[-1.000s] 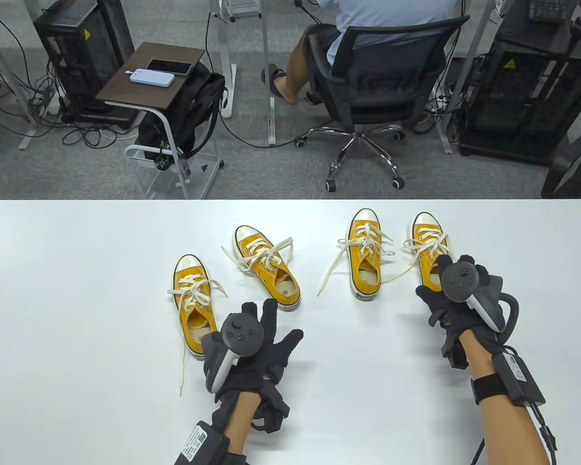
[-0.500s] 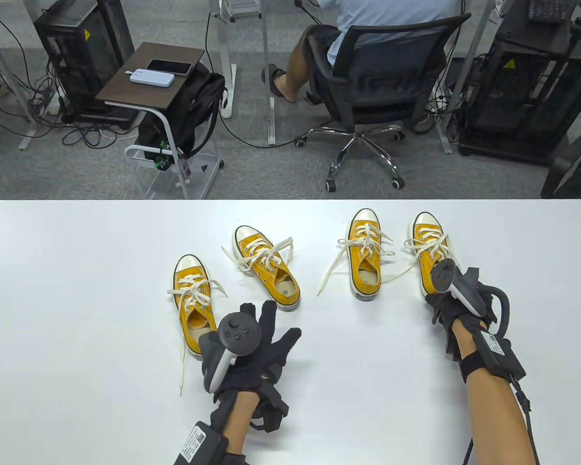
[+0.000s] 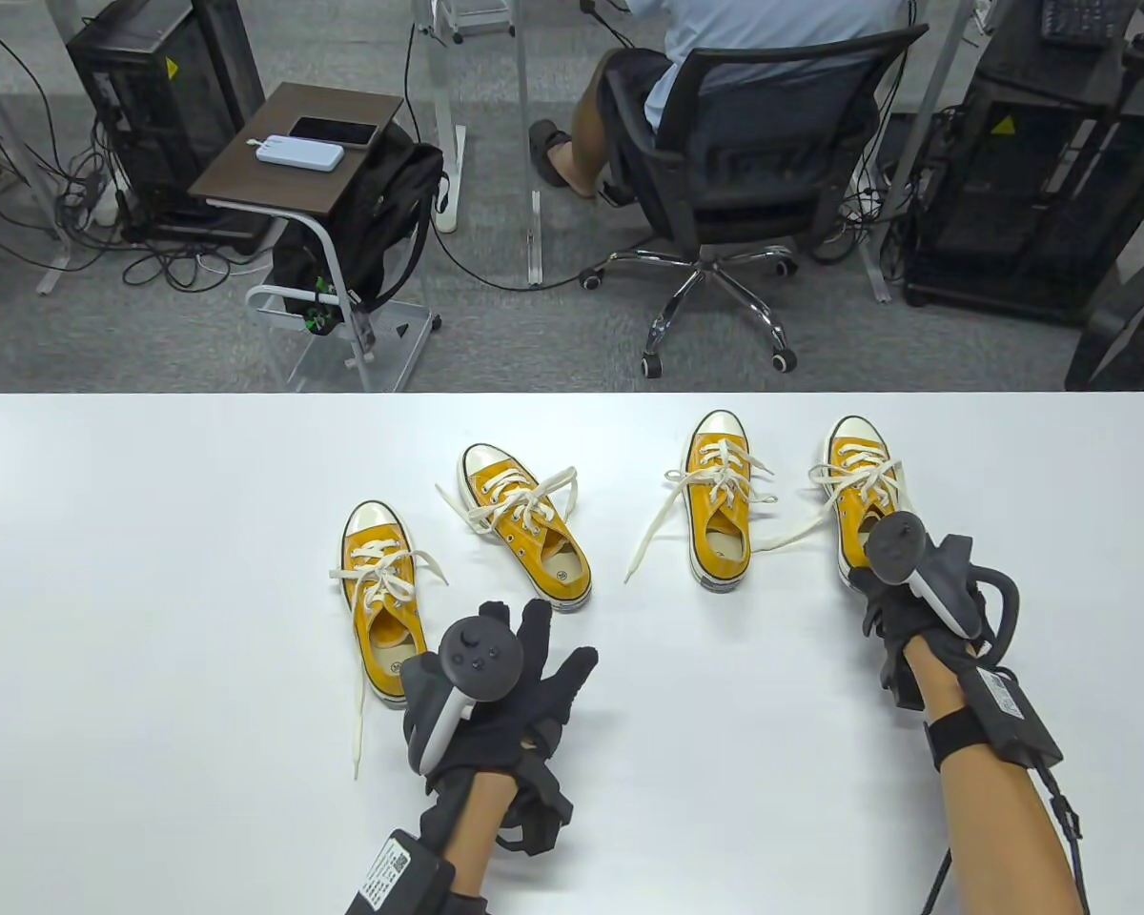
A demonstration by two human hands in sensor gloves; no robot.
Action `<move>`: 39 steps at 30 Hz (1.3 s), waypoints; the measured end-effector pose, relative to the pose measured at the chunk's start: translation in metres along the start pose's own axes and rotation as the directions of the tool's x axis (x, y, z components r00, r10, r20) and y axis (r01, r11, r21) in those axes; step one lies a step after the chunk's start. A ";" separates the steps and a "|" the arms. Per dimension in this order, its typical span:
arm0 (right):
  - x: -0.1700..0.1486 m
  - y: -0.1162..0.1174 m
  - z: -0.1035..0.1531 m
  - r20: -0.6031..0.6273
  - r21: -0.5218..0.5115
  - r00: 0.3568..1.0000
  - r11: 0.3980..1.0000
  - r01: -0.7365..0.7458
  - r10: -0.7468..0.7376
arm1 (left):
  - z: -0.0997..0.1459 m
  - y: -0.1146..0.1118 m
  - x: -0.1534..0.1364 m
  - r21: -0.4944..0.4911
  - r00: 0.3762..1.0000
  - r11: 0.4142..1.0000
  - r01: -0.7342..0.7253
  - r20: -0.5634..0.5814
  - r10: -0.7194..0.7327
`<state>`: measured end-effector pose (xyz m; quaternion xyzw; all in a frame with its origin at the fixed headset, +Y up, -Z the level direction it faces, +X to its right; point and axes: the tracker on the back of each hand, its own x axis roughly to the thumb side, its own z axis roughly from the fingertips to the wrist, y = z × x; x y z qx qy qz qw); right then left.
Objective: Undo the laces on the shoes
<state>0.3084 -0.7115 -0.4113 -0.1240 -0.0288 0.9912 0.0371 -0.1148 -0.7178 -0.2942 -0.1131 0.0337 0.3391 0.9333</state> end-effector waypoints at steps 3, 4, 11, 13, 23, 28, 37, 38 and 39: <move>0.000 -0.022 0.010 0.023 -0.037 1.000 0.999 0.007 -0.006 | 0.001 0.001 0.001 0.001 1.000 1.000 -0.010 0.006 0.010; 0.001 -0.028 0.013 0.034 -0.046 0.999 0.999 0.007 -0.005 | 0.001 0.001 0.001 0.003 1.000 1.000 -0.013 0.007 0.013; 0.014 -0.082 0.050 0.121 -0.161 0.992 0.987 -0.020 0.040 | 0.005 0.005 0.003 0.011 0.999 0.999 -0.037 0.026 0.036; 0.021 -0.098 0.066 0.158 -0.186 0.987 0.983 -0.007 0.037 | 0.007 0.008 0.003 0.015 0.998 0.999 -0.050 0.026 0.050; 0.078 -0.139 0.145 0.378 -0.211 0.924 0.977 0.028 0.055 | 0.012 0.022 -0.002 0.049 0.990 0.990 -0.135 0.038 0.133; 0.111 -0.135 0.185 0.477 -0.146 0.878 0.989 0.030 0.044 | 0.012 0.030 -0.008 0.067 0.984 0.982 -0.177 0.036 0.175; 0.157 -0.096 0.246 0.625 -0.017 0.779 0.999 -0.052 0.051 | 0.012 0.036 -0.015 0.074 0.977 0.974 -0.212 0.023 0.211; 0.160 -0.092 0.248 0.631 -0.001 0.775 0.998 -0.061 0.048 | 0.012 0.036 -0.015 0.073 0.977 0.974 -0.214 0.024 0.212; 0.162 -0.087 0.252 0.637 -0.001 0.769 0.998 -0.070 0.055 | 0.012 0.036 -0.015 0.074 0.977 0.974 -0.215 0.026 0.213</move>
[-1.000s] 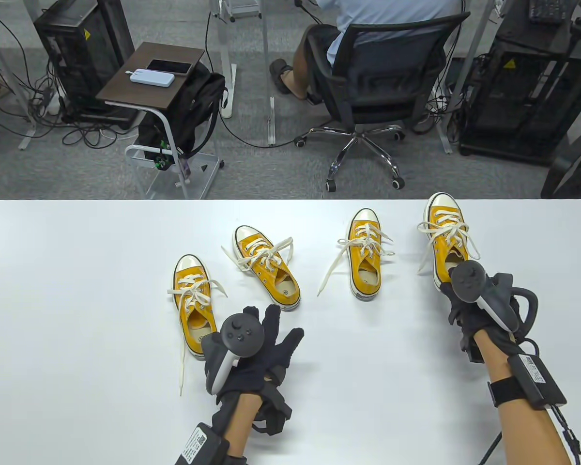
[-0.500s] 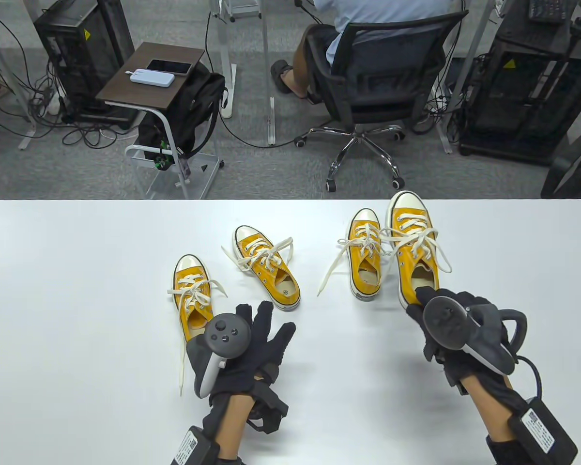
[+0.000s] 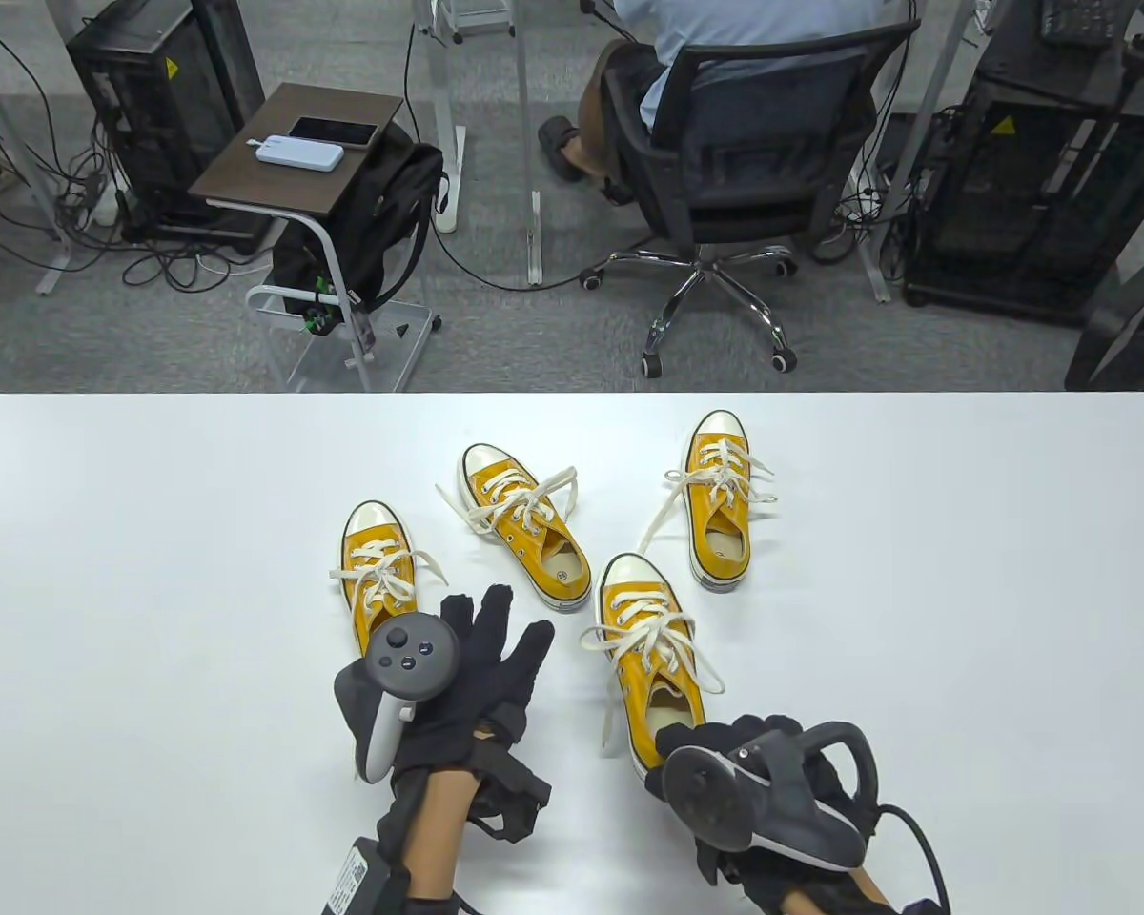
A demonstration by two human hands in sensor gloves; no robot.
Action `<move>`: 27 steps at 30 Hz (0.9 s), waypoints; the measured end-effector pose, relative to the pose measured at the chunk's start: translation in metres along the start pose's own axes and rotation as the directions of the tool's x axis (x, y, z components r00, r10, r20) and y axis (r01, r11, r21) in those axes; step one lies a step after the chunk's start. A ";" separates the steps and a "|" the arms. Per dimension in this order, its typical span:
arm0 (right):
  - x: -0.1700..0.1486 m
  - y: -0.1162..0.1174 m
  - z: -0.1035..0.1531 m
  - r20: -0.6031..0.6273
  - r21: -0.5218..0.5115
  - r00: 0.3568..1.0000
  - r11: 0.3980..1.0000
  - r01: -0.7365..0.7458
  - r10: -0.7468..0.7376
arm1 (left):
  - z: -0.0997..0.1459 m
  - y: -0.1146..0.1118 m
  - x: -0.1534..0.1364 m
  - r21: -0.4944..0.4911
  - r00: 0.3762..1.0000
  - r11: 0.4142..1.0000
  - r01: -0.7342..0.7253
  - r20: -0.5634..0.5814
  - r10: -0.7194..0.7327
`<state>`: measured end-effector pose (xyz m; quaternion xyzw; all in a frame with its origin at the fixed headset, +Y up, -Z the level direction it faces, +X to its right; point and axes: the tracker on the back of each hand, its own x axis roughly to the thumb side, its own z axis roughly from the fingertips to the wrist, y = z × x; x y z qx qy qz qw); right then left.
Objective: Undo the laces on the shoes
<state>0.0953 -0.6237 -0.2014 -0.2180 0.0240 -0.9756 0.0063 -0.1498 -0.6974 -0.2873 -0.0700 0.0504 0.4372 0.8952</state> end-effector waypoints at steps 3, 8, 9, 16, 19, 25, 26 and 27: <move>0.005 0.010 0.000 0.008 0.030 1.000 0.999 0.024 -0.024 | 0.001 0.001 0.001 0.004 1.000 1.000 -0.002 0.010 0.002; 0.005 0.027 -0.006 -0.004 0.068 1.000 0.998 0.002 -0.002 | 0.001 -0.001 0.002 -0.006 1.000 1.000 0.008 0.013 -0.008; 0.004 0.030 -0.007 -0.007 0.079 1.000 0.997 -0.009 0.010 | 0.001 -0.002 0.002 -0.008 1.000 1.000 0.013 0.012 -0.013; -0.005 0.062 -0.010 -0.020 0.151 1.000 0.988 -0.011 0.014 | 0.000 -0.006 0.004 -0.022 0.999 0.999 0.034 0.014 -0.033; 0.000 0.070 -0.009 0.010 0.160 1.000 0.987 -0.010 0.008 | 0.000 -0.008 0.004 -0.028 0.999 0.999 0.044 0.010 -0.043; 0.011 0.093 -0.009 0.064 0.308 0.998 0.951 -0.026 0.007 | -0.001 -0.016 0.005 -0.057 0.997 0.995 0.081 0.009 -0.080; 0.012 0.095 -0.009 0.064 0.321 0.998 0.947 -0.029 0.009 | -0.001 -0.016 0.006 -0.061 0.996 0.995 0.085 0.008 -0.084; 0.013 0.099 -0.009 0.067 0.354 0.998 0.934 -0.043 0.021 | -0.001 -0.018 0.006 -0.068 0.996 0.993 0.092 0.009 -0.091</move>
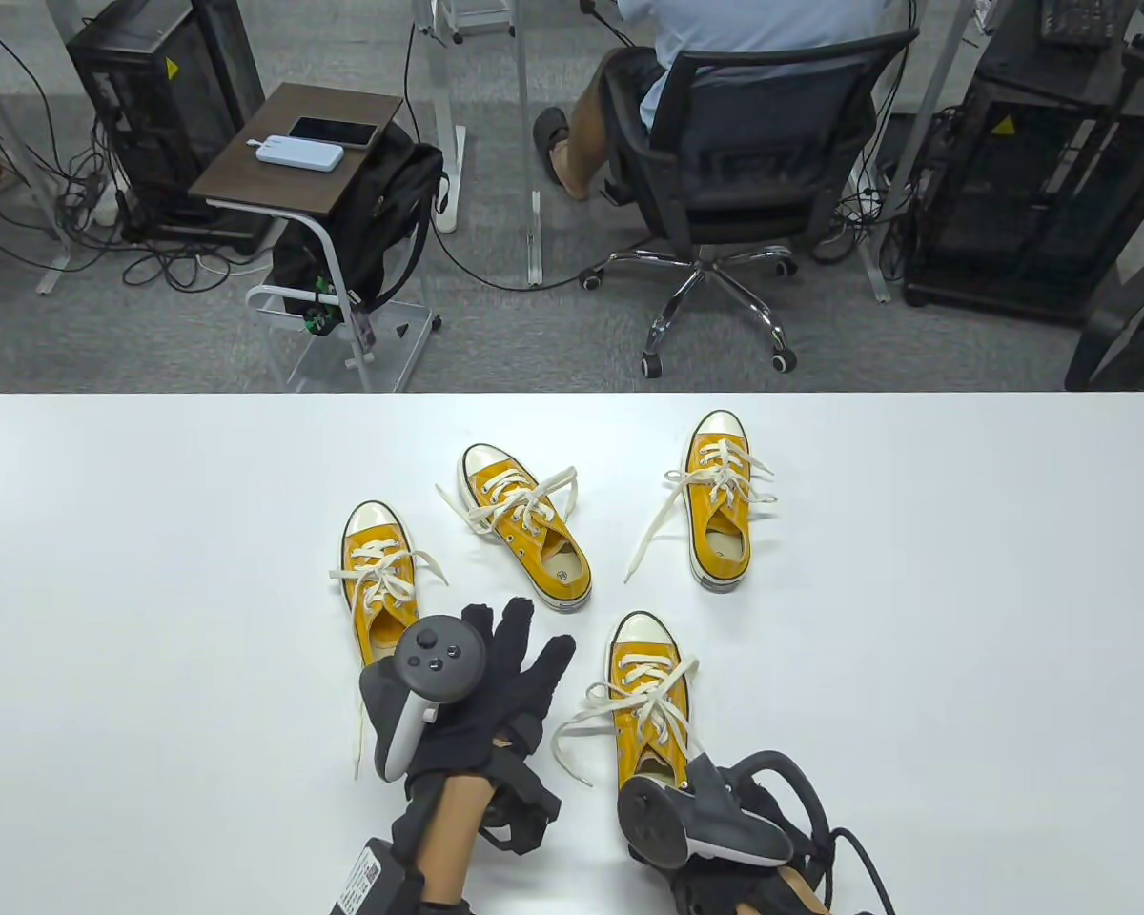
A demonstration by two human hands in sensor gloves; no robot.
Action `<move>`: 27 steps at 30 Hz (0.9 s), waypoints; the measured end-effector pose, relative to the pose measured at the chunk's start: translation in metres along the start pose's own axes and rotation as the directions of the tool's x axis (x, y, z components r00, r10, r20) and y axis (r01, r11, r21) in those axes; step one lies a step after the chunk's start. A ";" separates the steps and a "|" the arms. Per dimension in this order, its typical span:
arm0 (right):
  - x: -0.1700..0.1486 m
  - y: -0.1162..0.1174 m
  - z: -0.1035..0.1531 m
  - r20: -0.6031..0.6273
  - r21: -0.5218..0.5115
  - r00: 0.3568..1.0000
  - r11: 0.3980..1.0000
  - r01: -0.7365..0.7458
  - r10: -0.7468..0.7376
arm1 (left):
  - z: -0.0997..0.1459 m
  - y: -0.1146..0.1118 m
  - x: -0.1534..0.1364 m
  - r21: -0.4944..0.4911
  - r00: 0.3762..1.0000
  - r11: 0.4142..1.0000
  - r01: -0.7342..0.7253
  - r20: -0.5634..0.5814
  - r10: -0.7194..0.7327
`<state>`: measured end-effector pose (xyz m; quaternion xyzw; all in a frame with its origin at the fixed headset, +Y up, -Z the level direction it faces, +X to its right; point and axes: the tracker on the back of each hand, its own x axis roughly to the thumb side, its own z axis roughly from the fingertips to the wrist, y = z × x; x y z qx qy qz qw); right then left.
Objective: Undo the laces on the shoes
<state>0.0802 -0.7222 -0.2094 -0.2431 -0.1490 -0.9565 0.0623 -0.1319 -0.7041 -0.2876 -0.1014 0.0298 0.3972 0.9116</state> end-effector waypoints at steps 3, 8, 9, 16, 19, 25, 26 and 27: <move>-0.001 0.008 -0.002 0.006 0.093 1.000 0.996 0.003 -0.003 | -0.001 -0.004 0.001 -0.019 1.000 1.000 0.014 -0.005 -0.014; -0.009 0.001 0.006 0.032 0.135 0.996 0.988 0.072 -0.077 | -0.001 -0.009 0.003 -0.038 0.999 0.998 0.046 -0.009 -0.047; -0.010 -0.001 0.009 0.048 0.131 0.995 0.988 0.083 -0.090 | -0.001 -0.010 0.004 -0.040 0.999 0.998 0.053 -0.007 -0.054; -0.039 -0.046 0.030 0.058 -0.044 0.965 0.965 0.260 -0.257 | 0.002 -0.020 0.014 -0.062 0.994 0.992 0.108 0.010 -0.108; -0.063 -0.065 0.027 0.020 -0.131 0.929 0.920 0.369 -0.370 | 0.004 -0.027 0.021 -0.069 0.989 0.986 0.150 0.027 -0.149; -0.101 -0.065 -0.018 -0.087 -0.458 0.916 0.833 0.312 -0.391 | 0.010 -0.046 0.039 -0.099 0.957 0.952 0.288 0.053 -0.284; -0.103 -0.059 -0.026 -0.107 -0.455 0.930 0.849 0.269 -0.353 | 0.011 -0.050 0.041 -0.117 0.951 0.944 0.310 0.055 -0.306; -0.103 -0.049 -0.035 -0.130 -0.435 0.941 0.871 0.228 -0.312 | 0.013 -0.055 0.044 -0.136 0.946 0.936 0.325 0.064 -0.319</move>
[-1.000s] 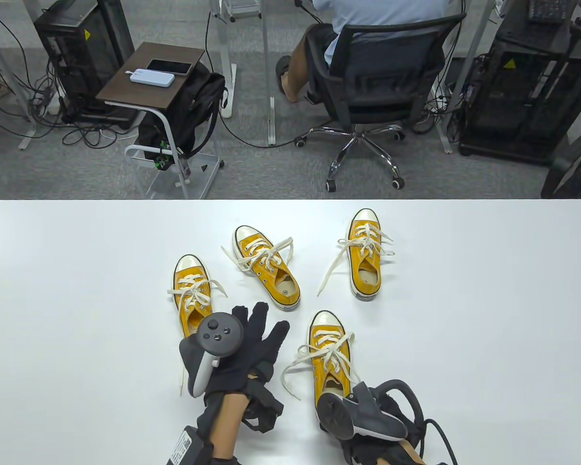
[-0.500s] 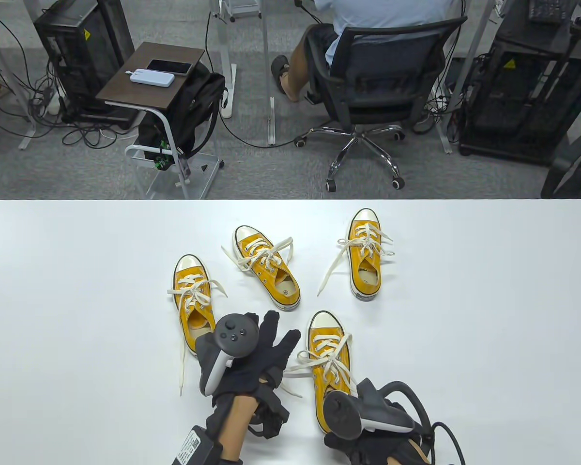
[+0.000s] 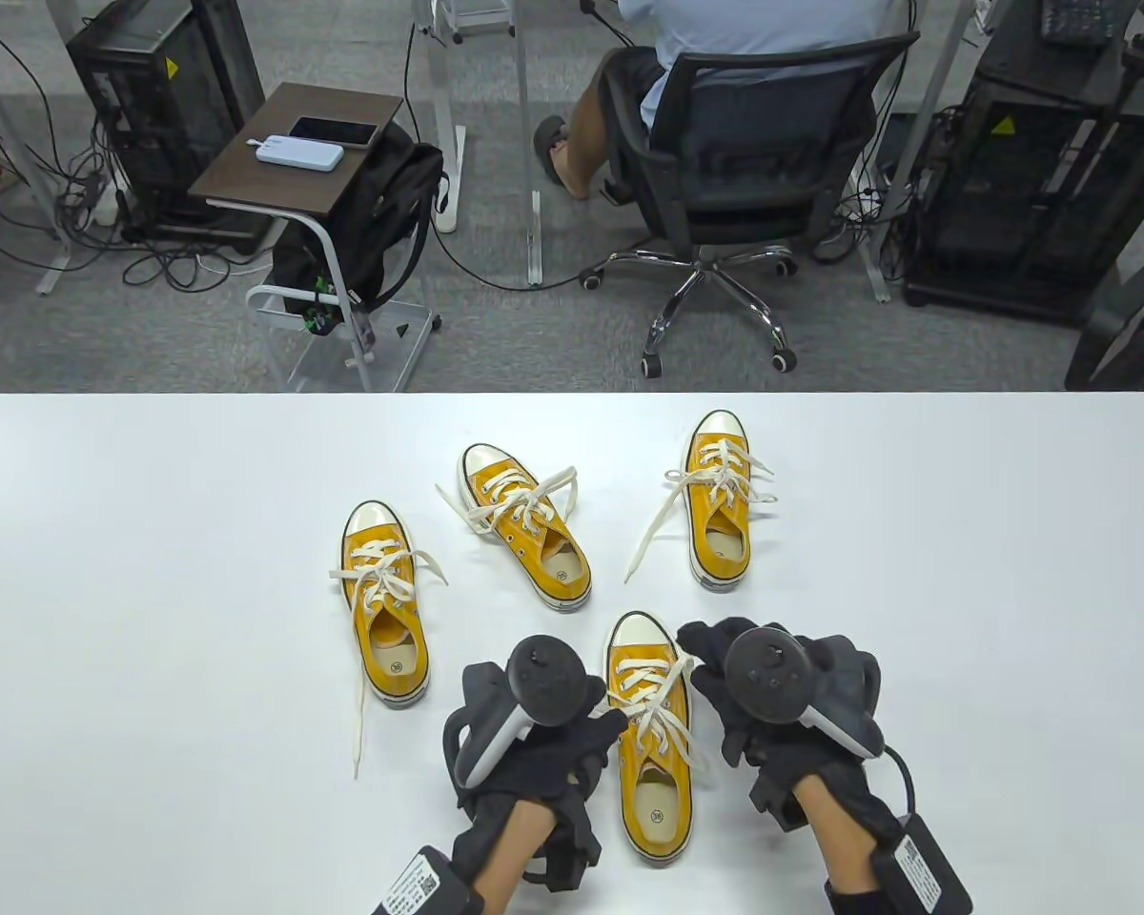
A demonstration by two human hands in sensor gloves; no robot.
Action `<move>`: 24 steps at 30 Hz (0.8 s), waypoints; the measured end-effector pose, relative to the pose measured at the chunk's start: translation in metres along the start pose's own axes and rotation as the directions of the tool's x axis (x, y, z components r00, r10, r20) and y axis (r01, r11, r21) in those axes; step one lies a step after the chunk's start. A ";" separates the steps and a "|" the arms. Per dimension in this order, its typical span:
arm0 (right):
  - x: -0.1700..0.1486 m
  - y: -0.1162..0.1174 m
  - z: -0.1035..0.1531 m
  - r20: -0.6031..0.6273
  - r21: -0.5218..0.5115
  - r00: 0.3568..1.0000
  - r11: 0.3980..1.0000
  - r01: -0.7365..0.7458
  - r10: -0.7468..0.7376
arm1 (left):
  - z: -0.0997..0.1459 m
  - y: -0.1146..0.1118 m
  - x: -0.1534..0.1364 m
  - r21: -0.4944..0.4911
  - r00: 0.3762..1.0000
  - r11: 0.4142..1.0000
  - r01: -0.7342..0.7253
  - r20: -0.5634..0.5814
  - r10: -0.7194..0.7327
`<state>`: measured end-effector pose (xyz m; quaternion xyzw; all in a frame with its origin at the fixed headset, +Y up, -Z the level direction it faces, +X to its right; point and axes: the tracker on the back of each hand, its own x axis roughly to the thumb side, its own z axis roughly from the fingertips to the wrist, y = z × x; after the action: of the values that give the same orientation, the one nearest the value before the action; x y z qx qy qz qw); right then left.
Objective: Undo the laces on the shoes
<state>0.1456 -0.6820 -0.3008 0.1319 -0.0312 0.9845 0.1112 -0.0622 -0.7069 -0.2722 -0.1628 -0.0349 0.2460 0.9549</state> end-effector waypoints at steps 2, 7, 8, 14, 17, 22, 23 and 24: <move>-0.004 0.021 -0.005 0.028 0.021 0.998 0.999 -0.049 0.048 | 0.001 -0.007 0.006 -0.012 1.000 1.000 0.016 0.006 -0.016; -0.008 0.047 -0.005 0.079 0.103 0.997 0.995 0.010 -0.018 | 0.000 -0.026 0.017 -0.059 0.995 0.994 0.096 0.006 -0.096; -0.007 0.049 -0.005 0.091 0.079 0.996 0.997 0.008 -0.016 | 0.000 -0.029 0.019 -0.050 0.994 0.992 0.114 0.006 -0.113; -0.002 0.054 -0.006 0.128 -0.051 0.992 0.999 0.004 0.002 | 0.000 -0.048 0.028 -0.003 0.969 0.969 0.248 -0.013 -0.248; -0.006 0.051 -0.004 0.141 -0.068 0.989 0.997 0.045 -0.035 | 0.003 -0.049 0.029 0.011 0.970 0.970 0.243 -0.024 -0.242; -0.016 0.045 0.000 0.111 -0.031 0.982 0.987 0.159 -0.155 | 0.004 -0.047 0.025 0.077 0.981 0.978 0.195 -0.014 -0.195; -0.018 0.041 0.001 0.107 -0.035 0.978 0.983 0.181 -0.177 | 0.004 -0.047 0.024 0.081 0.981 0.978 0.194 -0.011 -0.194; -0.019 0.039 0.003 0.106 -0.044 0.975 0.979 0.199 -0.194 | 0.003 -0.046 0.023 0.076 0.982 0.979 0.191 -0.014 -0.191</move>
<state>0.1553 -0.7241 -0.3045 0.1812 -0.0503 0.9595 0.2098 -0.0213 -0.7329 -0.2543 -0.1226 -0.0378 0.1539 0.9797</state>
